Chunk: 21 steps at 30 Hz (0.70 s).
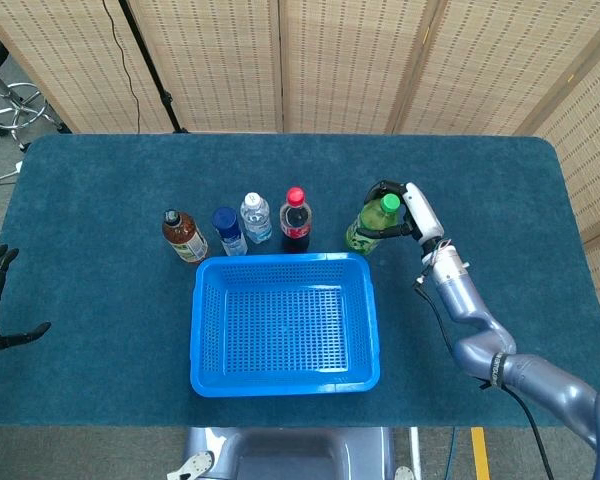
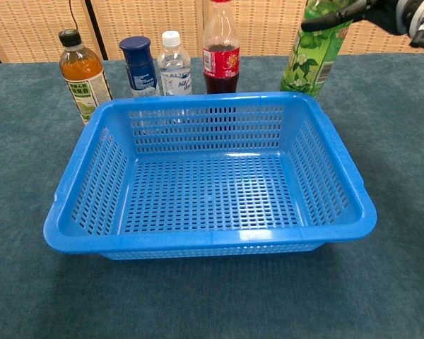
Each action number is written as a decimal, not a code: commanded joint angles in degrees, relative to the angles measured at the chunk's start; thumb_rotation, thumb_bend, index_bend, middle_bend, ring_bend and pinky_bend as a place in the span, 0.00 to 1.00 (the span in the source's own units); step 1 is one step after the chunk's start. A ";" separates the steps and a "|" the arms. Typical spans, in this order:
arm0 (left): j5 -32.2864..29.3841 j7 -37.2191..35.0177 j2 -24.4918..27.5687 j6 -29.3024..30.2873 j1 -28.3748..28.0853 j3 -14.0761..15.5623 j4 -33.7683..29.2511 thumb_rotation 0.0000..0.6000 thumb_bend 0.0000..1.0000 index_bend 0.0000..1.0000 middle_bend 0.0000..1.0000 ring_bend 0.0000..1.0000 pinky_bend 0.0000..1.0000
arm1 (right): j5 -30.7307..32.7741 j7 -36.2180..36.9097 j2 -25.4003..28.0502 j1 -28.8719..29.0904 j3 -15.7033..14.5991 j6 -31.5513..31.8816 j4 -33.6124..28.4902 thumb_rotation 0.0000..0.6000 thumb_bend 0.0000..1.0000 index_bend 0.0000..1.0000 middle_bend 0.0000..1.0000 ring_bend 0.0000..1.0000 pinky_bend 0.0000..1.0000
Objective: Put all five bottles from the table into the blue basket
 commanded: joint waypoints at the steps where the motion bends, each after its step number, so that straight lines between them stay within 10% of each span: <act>1: 0.74 0.26 -0.03 0.86 0.33 0.23 -0.22 1.00 0.07 0.00 0.00 0.00 0.00 | -2.70 -3.66 9.97 -4.62 0.84 5.86 -13.89 1.00 0.02 0.65 0.79 0.78 0.63; 10: 2.87 -0.21 0.21 2.03 0.85 0.99 -0.84 1.00 0.07 0.00 0.00 0.00 0.00 | -5.46 -13.08 16.48 -7.74 -1.25 9.40 -31.00 1.00 0.02 0.65 0.79 0.78 0.63; 21: 3.48 -1.76 0.68 2.44 1.28 1.30 -0.49 1.00 0.07 0.00 0.00 0.00 0.00 | 0.18 -21.89 6.87 -5.02 -5.03 5.74 -29.50 1.00 0.02 0.65 0.79 0.77 0.63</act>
